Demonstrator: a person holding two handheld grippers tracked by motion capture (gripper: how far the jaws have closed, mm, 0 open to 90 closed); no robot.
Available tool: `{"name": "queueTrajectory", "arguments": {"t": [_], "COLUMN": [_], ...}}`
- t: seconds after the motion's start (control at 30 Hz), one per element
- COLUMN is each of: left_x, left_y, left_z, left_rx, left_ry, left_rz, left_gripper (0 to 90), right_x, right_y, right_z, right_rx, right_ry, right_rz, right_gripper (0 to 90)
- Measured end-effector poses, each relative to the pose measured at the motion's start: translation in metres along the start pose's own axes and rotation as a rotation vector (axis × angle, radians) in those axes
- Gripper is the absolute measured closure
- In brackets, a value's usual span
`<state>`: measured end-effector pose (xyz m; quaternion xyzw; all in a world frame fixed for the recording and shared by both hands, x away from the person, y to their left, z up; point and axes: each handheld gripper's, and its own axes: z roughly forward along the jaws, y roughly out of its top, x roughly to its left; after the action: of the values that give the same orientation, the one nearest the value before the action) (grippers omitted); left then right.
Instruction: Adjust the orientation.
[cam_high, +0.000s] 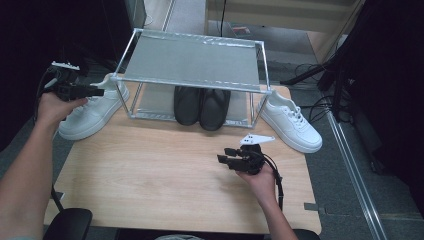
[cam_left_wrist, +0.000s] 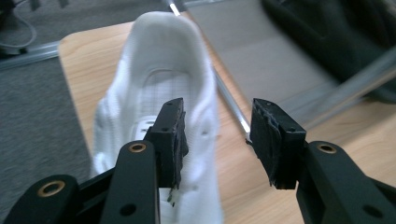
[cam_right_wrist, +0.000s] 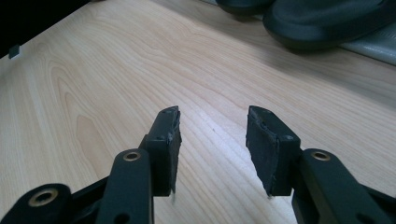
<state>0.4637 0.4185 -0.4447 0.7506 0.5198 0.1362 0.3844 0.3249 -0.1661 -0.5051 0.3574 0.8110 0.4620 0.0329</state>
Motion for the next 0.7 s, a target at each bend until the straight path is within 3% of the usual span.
{"name": "queueTrajectory", "arguments": {"t": [0.07, 0.23, 0.4, 0.47, 0.7], "left_x": [0.003, 0.009, 0.011, 0.01, 0.007], "left_y": [-0.001, -0.006, -0.011, -0.012, -0.013], "left_z": [0.004, 0.018, 0.032, 0.036, 0.034], "left_rx": [-0.007, 0.027, 0.051, 0.075, 0.078], "left_ry": [0.007, 0.015, -0.037, -0.042, -0.051], "left_rz": [-0.015, -0.042, -0.05, -0.042, -0.021], "left_gripper": [55.9, 59.5, 66.9, 68.1, 78.8], "right_x": [0.001, 0.001, -0.001, -0.002, -0.003], "right_y": [-0.001, -0.004, -0.006, -0.006, -0.006], "right_z": [-0.001, -0.002, -0.005, -0.005, -0.006], "right_rx": [0.005, 0.003, 0.001, 0.0, -0.005], "right_ry": [-0.004, -0.01, -0.019, -0.019, -0.022], "right_rz": [-0.001, 0.004, 0.014, 0.019, 0.02], "right_gripper": [55.9, 55.9, 55.6, 55.4, 54.7]}}
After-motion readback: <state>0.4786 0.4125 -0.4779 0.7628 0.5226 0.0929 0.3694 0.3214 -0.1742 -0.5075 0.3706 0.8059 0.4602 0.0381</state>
